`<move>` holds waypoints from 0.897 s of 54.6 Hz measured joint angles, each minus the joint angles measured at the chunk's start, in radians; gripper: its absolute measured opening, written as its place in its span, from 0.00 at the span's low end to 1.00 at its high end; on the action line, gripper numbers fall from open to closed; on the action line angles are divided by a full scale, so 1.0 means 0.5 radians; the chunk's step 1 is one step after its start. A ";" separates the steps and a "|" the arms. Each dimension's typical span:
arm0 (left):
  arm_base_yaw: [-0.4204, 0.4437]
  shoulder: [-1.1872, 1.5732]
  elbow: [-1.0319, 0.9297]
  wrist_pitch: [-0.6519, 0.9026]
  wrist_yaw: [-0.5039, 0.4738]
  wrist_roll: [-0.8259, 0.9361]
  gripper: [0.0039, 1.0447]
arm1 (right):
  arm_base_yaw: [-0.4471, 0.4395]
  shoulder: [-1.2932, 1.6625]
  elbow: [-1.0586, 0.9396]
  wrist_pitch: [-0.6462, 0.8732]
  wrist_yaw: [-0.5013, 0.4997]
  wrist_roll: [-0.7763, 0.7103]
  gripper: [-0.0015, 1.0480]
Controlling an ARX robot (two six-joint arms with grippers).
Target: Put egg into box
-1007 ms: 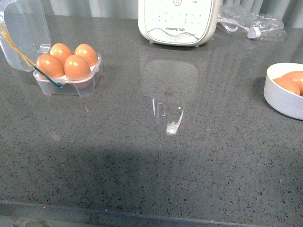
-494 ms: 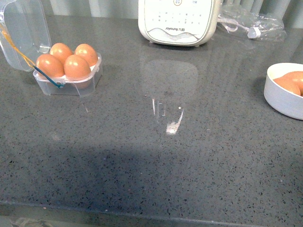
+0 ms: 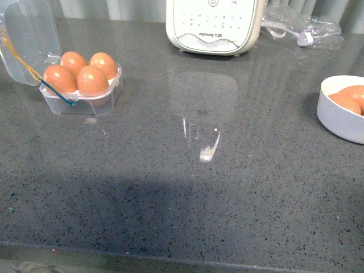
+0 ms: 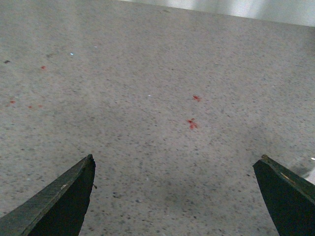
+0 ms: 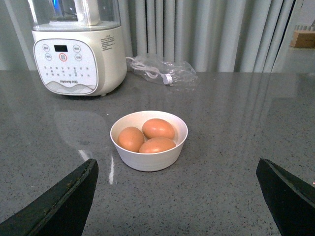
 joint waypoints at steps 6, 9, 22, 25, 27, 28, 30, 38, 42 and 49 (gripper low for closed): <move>-0.063 -0.008 0.000 -0.021 0.037 -0.066 0.94 | 0.000 0.000 0.000 0.000 0.000 0.000 0.93; -0.089 -0.023 -0.001 -0.032 0.056 -0.099 0.94 | 0.000 0.000 0.000 0.000 0.000 -0.001 0.93; -0.238 -0.153 -0.073 -0.063 0.075 -0.187 0.94 | 0.000 0.000 0.000 0.000 0.000 -0.001 0.93; -0.288 -0.195 -0.105 -0.072 0.075 -0.191 0.94 | 0.000 0.000 0.000 0.000 0.000 -0.001 0.93; -0.320 -0.221 -0.123 -0.079 0.075 -0.191 0.94 | 0.000 0.000 0.000 0.000 0.000 0.000 0.93; -0.341 -0.236 -0.133 -0.085 0.074 -0.190 0.94 | 0.000 0.000 0.000 0.000 0.000 0.000 0.93; -0.375 -0.259 -0.150 -0.089 0.074 -0.191 0.94 | 0.000 0.000 0.000 0.000 0.000 -0.001 0.93; -0.516 -0.347 -0.218 -0.138 0.096 -0.193 0.94 | 0.000 0.000 0.000 0.000 0.000 0.000 0.93; -0.575 -0.385 -0.255 -0.162 0.107 -0.192 0.94 | 0.000 0.000 0.000 0.000 0.000 -0.001 0.93; -0.653 -0.422 -0.306 -0.182 0.107 -0.182 0.94 | 0.000 0.000 0.000 0.000 0.000 0.000 0.93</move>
